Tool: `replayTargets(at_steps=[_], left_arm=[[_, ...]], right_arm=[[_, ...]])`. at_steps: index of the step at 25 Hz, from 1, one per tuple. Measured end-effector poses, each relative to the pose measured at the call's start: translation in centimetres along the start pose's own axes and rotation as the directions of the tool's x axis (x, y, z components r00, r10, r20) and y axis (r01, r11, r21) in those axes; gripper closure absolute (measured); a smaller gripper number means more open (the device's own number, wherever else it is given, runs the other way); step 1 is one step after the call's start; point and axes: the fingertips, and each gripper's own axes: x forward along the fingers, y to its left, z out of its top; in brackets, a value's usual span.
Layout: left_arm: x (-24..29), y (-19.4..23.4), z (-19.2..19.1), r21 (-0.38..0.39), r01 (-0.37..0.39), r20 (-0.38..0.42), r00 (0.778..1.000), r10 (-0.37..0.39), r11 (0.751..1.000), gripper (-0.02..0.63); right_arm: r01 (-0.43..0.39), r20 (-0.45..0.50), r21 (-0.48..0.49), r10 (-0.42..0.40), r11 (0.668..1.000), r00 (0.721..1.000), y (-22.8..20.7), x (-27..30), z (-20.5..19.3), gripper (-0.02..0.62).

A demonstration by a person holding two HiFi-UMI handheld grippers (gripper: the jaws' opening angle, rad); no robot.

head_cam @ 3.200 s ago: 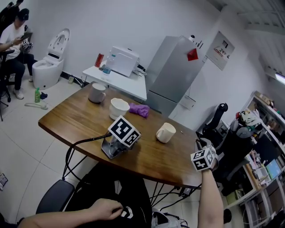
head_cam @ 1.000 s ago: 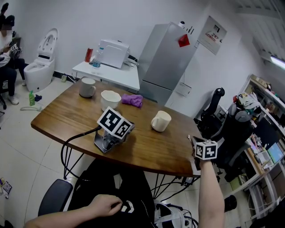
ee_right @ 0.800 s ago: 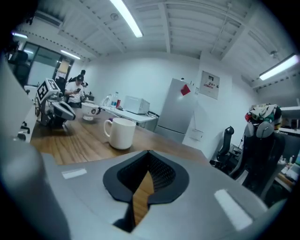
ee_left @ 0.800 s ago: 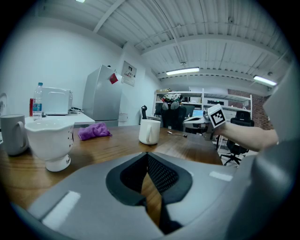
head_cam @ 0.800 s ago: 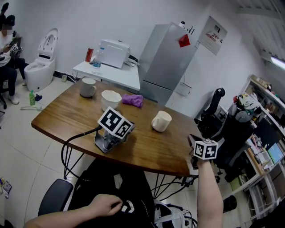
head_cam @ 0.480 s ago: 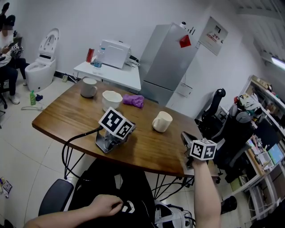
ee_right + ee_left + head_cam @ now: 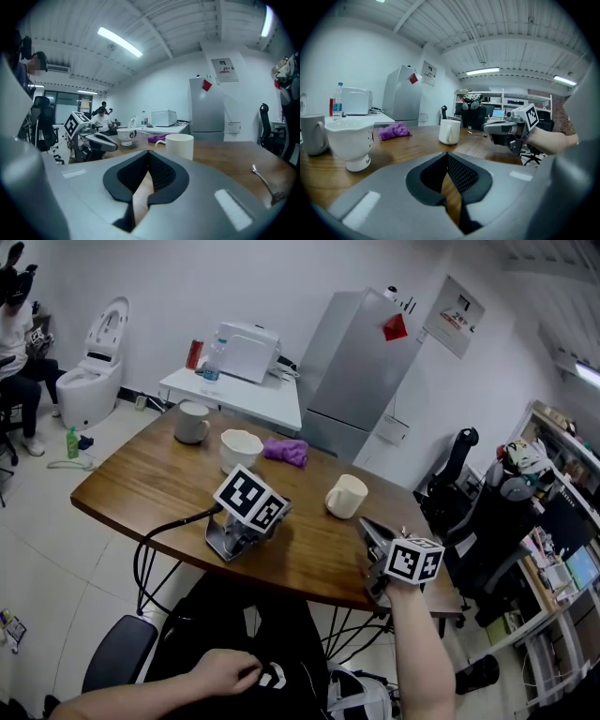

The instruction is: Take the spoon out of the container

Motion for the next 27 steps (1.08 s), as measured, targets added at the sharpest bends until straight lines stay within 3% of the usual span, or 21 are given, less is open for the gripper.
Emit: replayTargets(at_steps=[11, 27], left_arm=[[0.0, 0.2, -0.1, -0.001, 0.000, -0.001, 1.000, 0.000, 1.000, 0.594], [-1.3, 1.4, -0.5, -0.017, -0.020, 0.009, 1.000, 0.020, 1.000, 0.594]], right_arm=[[-0.029, -0.030, 0.053, 0.031, 0.998, 0.999, 0.6, 2.1, -2.0, 0.594], [-0.107, 0.035, -0.004, 0.107, 0.994, 0.994, 2.7, 3.5, -0.6, 0.594]])
